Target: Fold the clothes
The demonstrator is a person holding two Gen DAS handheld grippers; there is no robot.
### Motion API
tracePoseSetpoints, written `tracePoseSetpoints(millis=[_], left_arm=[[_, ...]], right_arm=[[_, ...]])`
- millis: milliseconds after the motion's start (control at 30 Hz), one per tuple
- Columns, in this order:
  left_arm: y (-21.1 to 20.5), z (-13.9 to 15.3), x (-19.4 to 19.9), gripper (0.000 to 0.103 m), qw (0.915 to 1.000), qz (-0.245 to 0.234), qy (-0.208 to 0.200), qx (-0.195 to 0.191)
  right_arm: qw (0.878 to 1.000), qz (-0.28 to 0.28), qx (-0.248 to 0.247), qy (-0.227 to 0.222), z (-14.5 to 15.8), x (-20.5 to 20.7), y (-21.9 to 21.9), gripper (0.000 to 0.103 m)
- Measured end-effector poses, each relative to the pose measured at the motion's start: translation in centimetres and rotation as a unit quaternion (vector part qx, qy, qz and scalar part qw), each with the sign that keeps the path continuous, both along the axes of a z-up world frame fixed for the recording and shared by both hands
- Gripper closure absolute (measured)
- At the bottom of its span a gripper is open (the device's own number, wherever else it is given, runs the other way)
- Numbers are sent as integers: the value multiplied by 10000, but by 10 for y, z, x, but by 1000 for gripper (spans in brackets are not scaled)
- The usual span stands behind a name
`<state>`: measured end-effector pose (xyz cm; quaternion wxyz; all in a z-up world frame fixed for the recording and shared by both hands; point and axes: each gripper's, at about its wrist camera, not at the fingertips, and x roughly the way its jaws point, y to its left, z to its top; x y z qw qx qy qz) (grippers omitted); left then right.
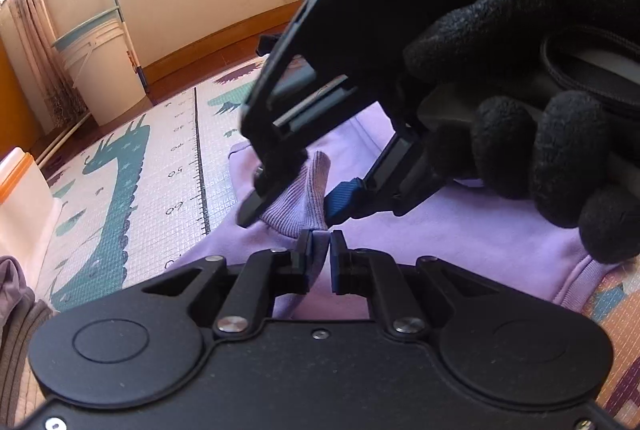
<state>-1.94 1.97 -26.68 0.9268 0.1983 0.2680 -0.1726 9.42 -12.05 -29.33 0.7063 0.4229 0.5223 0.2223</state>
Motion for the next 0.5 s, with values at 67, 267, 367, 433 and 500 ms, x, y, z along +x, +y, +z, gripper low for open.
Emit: tracePoseSetpoints(millis=[67,267,367,433,500], left_arm=[[2,3,0,94,10000,26,-54,-60],[24,15,-11,47,9977,464,-283,-396],[39,15,-14,43,9961,736,-260,-417],[46,13,-16,40,9955,782,-36,-532],[53,11,-17,40,9943,826,187,-646]], right_arm=[[10000,-34,-59,-61,1,-1,-5,89],[9984,-183,-73,-523,27,1,-28,94],[9965,-200,-51,-816,49,8,-40,94],[9948,-179,-10,-1001,66,13,-47,94],[9931,-144,18,-1160,82,17,-54,94]])
